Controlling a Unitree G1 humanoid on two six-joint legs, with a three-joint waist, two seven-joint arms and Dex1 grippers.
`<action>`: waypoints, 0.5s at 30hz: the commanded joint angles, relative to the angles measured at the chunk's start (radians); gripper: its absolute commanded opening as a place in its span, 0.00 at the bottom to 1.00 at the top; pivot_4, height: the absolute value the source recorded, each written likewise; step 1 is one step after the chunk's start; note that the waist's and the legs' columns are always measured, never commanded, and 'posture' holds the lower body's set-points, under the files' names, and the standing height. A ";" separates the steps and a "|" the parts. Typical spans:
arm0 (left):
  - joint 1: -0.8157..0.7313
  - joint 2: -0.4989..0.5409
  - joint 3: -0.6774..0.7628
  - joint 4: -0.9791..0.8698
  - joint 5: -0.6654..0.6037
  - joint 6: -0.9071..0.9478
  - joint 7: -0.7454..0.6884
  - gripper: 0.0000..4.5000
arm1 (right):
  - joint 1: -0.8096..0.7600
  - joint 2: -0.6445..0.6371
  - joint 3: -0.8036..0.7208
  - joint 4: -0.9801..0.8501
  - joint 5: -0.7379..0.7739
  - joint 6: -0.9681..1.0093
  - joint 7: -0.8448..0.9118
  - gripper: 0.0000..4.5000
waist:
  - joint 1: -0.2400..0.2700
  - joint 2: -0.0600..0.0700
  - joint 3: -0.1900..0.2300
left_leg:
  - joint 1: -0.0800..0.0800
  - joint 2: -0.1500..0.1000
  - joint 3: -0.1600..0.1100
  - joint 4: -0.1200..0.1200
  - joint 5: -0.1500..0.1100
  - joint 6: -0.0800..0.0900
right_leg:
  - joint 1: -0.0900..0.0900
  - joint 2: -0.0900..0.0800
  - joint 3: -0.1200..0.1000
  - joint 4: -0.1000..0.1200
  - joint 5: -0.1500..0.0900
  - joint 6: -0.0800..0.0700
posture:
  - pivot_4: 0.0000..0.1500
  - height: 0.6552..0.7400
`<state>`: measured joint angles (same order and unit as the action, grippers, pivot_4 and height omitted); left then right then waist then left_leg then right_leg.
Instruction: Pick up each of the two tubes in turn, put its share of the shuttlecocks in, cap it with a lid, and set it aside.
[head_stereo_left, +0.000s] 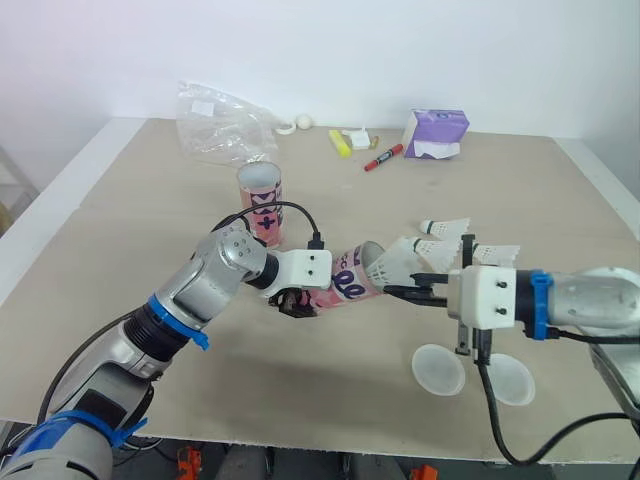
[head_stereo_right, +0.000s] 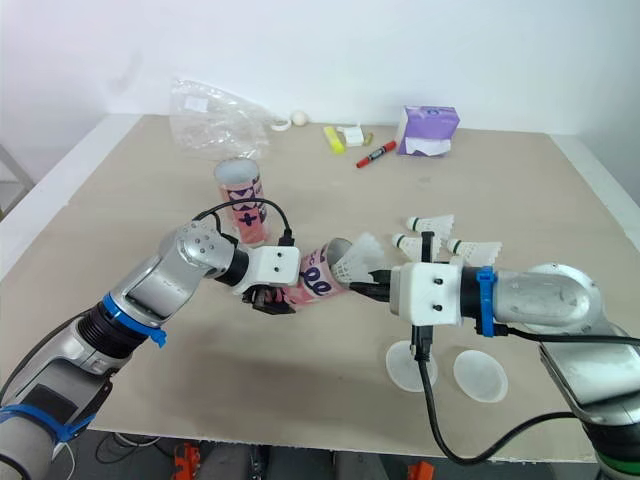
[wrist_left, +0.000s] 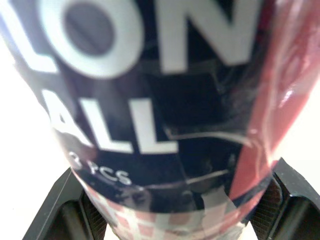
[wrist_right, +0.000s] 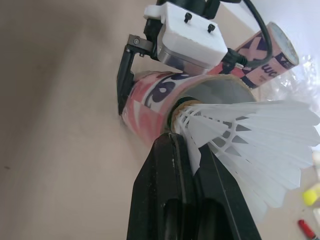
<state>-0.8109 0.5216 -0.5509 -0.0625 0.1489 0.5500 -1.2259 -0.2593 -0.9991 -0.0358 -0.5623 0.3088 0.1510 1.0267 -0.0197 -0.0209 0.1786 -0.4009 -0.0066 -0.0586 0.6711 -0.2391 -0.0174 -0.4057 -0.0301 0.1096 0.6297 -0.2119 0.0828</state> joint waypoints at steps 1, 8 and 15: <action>0.012 -0.009 -0.011 -0.012 0.011 0.015 0.023 0.71 | -0.043 -0.004 -0.008 0.004 0.018 -0.009 0.032 0.31 | 0.000 0.000 0.000 | 0.000 0.000 0.000 0.000 0.000 0.000 | 0.000 0.000 0.000 0.000 0.000 0.000 | 1.00 1.00; 0.016 -0.008 -0.012 -0.019 0.014 0.018 0.023 0.71 | -0.065 -0.019 -0.128 -0.007 0.227 0.174 0.048 0.98 | 0.000 0.000 0.000 | -0.001 0.000 0.000 0.000 0.000 0.000 | 0.000 0.000 0.000 0.000 -0.001 0.000 | 1.00 1.00; 0.009 -0.014 -0.017 -0.015 0.015 0.014 0.020 0.71 | -0.104 -0.084 -0.262 0.084 0.409 0.396 0.046 0.98 | 0.000 0.000 0.000 | -0.001 0.000 0.000 0.000 0.000 0.000 | 0.000 -0.001 0.000 0.000 0.000 -0.001 | 1.00 1.00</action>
<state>-0.8026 0.5213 -0.5508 -0.0849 0.1570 0.5657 -1.2210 -0.3473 -1.0659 -0.2545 -0.4870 0.6859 0.5200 1.0680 -0.0198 -0.0208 0.1786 -0.4015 -0.0064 -0.0589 0.6710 -0.2391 -0.0172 -0.4058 -0.0307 0.1091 0.6300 -0.2123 0.0822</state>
